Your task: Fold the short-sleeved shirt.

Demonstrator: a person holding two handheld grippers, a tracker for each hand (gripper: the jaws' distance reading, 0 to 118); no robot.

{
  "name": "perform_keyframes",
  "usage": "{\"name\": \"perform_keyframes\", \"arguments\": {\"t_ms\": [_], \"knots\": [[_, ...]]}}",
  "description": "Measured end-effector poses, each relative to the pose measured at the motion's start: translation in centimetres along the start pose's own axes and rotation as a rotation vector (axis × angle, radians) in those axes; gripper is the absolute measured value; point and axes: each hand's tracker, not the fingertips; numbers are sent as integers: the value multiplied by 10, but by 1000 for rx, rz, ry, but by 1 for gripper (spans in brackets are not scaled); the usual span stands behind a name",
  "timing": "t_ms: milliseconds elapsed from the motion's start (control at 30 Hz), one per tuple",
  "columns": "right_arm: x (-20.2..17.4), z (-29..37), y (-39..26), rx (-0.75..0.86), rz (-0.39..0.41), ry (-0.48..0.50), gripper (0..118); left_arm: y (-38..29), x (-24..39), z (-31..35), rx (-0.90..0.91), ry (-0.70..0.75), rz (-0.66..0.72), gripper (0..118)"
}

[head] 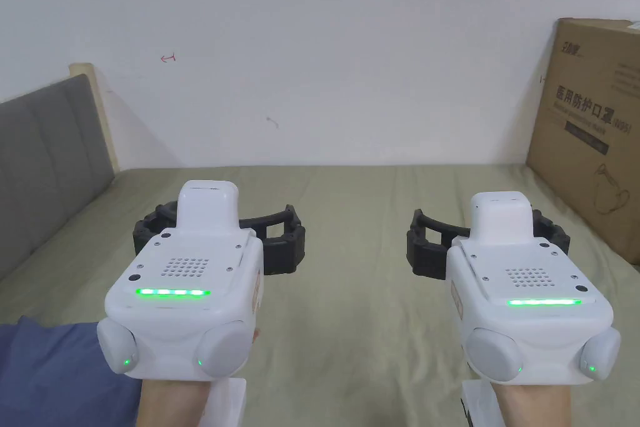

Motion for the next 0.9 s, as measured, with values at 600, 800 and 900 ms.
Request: {"name": "perform_keyframes", "arguments": {"t_ms": [600,800,900], "knots": [[-1,-1,-4,-8,30,-18,110,-1,-1,-1,-4,22,-13,118],[-5,1,-3,5,55,-16,110,-3,-1,-2,-28,8,0,118],[-5,1,-2,5,41,-7,110,-3,-1,-2,-27,10,7,118]]}}
